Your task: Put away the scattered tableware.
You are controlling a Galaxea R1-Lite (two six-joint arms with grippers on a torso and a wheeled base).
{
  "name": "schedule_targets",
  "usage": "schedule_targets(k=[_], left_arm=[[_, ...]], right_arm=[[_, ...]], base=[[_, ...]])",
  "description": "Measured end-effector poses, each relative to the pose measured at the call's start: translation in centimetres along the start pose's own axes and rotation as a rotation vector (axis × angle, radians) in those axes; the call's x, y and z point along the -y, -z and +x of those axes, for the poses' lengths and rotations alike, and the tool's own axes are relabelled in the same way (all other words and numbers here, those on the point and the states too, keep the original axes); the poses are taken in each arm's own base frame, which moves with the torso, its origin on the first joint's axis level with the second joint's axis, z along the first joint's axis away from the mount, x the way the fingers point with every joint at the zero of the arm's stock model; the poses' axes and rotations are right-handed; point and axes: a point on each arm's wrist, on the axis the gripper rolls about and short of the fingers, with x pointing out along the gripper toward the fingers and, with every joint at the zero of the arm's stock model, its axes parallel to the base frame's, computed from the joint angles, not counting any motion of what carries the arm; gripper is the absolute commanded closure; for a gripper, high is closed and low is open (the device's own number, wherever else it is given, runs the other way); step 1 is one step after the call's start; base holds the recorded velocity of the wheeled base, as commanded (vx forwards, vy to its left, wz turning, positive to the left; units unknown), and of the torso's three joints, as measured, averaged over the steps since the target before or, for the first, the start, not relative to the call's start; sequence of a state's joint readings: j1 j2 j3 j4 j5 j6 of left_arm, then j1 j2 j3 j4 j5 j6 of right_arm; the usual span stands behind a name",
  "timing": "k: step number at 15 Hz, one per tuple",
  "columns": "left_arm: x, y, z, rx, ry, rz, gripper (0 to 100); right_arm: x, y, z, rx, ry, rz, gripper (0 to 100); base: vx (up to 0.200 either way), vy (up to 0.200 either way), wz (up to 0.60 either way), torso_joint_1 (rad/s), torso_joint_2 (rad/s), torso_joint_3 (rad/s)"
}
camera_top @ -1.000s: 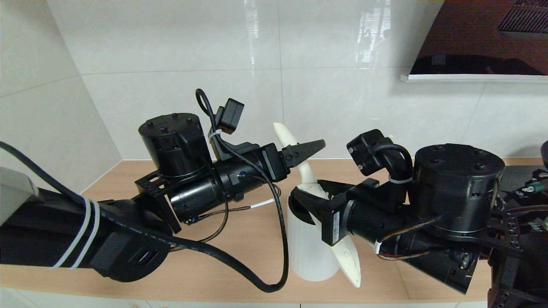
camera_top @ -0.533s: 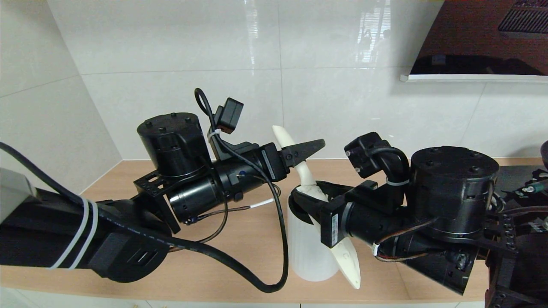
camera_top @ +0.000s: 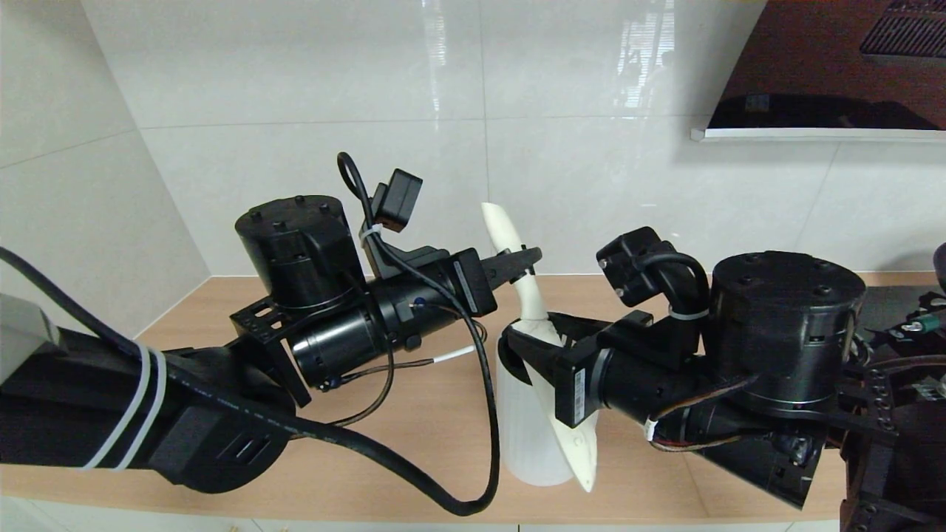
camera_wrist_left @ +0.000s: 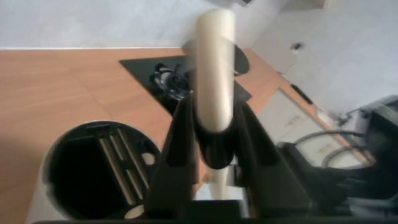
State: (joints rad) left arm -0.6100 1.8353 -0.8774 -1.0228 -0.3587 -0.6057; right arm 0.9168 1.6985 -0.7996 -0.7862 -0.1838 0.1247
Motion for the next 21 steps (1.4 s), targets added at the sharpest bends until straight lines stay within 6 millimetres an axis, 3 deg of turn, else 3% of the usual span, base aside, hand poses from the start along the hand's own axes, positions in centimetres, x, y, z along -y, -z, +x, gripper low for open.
schedule_targets(k=[6,7,11,14,21], left_arm=[[0.1,-0.1,-0.1,0.003,0.002,0.000,100],[0.1,-0.1,-0.1,0.003,0.002,0.000,100],[0.3,-0.3,-0.2,0.008,0.003,-0.003,100],[1.0,-1.0,-0.6,0.031,0.017,0.004,100],[2.2,-4.0,-2.2,0.225,0.029,0.095,100]], right_arm=[[0.0,-0.1,-0.2,0.004,0.000,0.001,100],[0.0,-0.1,-0.2,0.003,0.000,0.000,0],[0.1,-0.1,-0.4,0.006,0.002,0.002,0],[0.3,-1.3,-1.6,0.049,0.013,0.008,0],[4.4,-5.9,-5.7,0.226,0.143,0.035,0]], base=[[0.000,0.000,0.00,0.000,0.00,0.000],[0.000,0.000,0.00,0.000,0.00,0.000],[0.000,0.000,0.00,0.000,0.00,0.000],[0.000,0.000,0.00,0.000,0.00,0.000],[0.000,0.000,0.00,0.000,0.00,0.000]])
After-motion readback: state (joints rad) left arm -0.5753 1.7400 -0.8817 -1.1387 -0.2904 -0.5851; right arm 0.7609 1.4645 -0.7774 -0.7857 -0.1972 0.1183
